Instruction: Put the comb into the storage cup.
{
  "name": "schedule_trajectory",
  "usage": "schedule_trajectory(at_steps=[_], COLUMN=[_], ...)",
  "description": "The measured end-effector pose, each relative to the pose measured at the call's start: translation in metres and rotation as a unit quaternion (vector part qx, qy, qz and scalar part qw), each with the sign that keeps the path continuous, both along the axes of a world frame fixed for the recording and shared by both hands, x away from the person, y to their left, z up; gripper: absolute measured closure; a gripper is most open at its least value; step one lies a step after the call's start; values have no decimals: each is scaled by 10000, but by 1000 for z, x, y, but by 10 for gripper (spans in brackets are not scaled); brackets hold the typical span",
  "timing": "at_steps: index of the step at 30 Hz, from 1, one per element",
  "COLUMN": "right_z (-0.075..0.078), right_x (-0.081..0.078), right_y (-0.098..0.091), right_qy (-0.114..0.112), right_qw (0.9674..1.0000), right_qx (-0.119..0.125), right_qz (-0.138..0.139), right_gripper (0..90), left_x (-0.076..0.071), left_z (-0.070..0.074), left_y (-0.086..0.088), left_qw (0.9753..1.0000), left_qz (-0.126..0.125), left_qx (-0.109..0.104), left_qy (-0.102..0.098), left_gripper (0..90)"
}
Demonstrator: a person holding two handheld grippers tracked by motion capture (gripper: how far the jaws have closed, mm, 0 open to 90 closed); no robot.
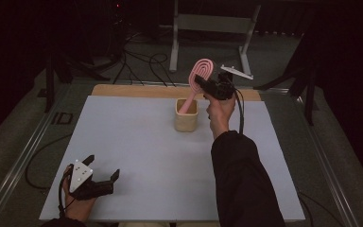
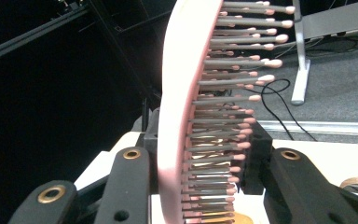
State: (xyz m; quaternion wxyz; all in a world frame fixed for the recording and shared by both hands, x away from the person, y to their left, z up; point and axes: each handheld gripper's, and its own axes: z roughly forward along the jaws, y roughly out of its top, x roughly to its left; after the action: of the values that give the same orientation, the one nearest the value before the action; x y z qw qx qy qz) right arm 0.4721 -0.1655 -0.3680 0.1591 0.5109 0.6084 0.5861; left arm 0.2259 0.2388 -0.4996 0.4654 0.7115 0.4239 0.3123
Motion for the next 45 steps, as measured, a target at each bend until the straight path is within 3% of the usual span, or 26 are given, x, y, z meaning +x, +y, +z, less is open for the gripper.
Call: schedule_trajectory(at_steps=[45], right_z=[-24], right_x=[-1], right_y=[13], right_qy=[95], right_qw=[9994], right_qx=[-316], right_qz=[88], right_gripper=[637], left_x=[0], left_z=[0], left_y=[0], left_qw=[10000], left_qz=[0], left_qx=[-6], left_qy=[-7], left_gripper=[4])
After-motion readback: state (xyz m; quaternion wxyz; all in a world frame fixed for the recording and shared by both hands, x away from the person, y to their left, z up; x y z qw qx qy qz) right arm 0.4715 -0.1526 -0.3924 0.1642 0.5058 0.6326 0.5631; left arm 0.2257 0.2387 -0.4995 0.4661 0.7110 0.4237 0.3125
